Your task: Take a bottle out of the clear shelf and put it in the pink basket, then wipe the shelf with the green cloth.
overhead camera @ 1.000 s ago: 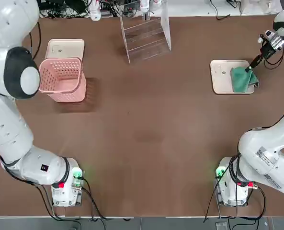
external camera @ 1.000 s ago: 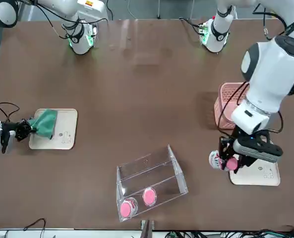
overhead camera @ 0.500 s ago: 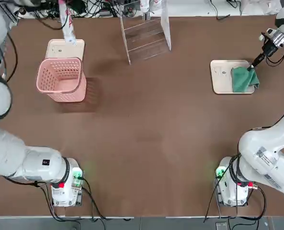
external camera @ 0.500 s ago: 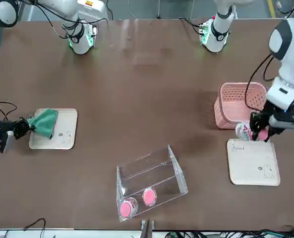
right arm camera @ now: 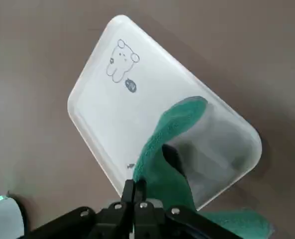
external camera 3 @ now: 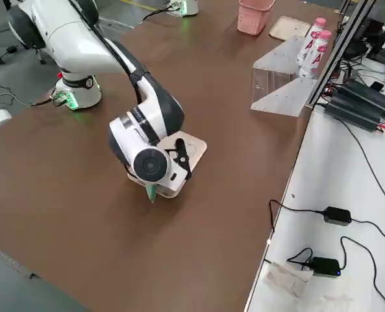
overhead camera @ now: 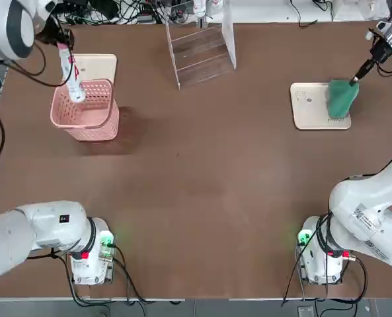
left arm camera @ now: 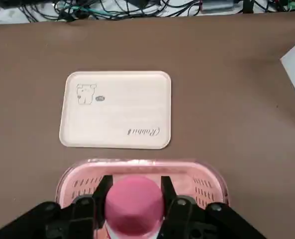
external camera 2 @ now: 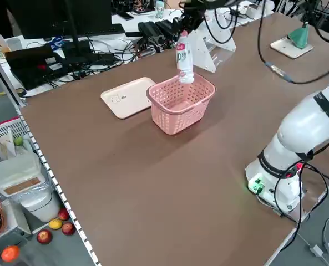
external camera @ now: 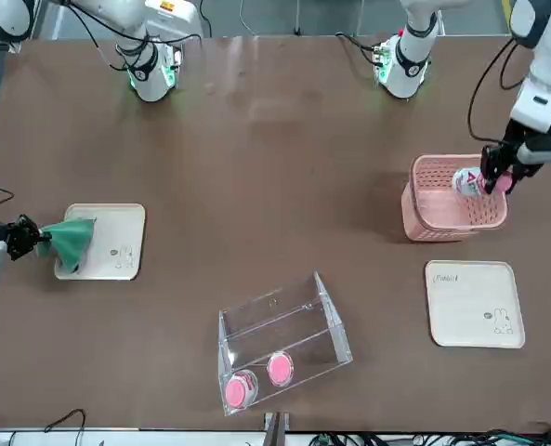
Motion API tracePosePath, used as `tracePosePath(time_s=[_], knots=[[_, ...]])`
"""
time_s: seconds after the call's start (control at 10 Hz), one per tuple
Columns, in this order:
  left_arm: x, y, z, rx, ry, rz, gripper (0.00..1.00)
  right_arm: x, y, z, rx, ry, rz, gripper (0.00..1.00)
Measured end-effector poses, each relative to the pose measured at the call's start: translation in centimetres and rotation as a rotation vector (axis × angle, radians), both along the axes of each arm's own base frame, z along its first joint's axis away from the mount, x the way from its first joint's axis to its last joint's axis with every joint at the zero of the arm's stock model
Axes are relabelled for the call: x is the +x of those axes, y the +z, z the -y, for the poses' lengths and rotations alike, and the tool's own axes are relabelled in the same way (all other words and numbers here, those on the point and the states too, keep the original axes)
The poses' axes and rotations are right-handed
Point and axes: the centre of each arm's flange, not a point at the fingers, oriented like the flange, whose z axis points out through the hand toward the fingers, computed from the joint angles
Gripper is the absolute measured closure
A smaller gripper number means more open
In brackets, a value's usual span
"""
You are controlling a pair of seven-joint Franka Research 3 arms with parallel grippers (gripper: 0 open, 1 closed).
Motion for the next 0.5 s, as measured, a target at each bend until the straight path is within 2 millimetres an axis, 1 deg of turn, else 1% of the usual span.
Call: tracePosePath(time_s=[0.1, 0.2, 0.3, 0.4, 0.5], knots=[[-1.4, -0.5, -0.8, -0.005, 0.039, -0.006, 0.56, 0.3, 1.2, -0.8, -0.001, -0.008, -0.003, 0.97], [-2.1, -1.0, -1.6, -0.02, 0.104, -0.011, 0.56, 0.7, 2.4, -1.9, 0.013, -0.015, -0.005, 0.97], [-2.2, -1.2, -2.5, -0.04, 0.178, -0.011, 0.56, 1.0, 3.7, -3.4, 0.026, -0.023, -0.019, 0.97], [-2.2, -1.3, -3.3, -0.061, 0.252, -0.008, 0.56, 1.4, 5.3, -5.3, 0.036, -0.04, -0.041, 0.97], [-2.1, -1.7, -3.8, -0.084, 0.326, -0.013, 0.56, 2.0, 7.1, -7.8, 0.04, -0.056, -0.065, 0.97]])
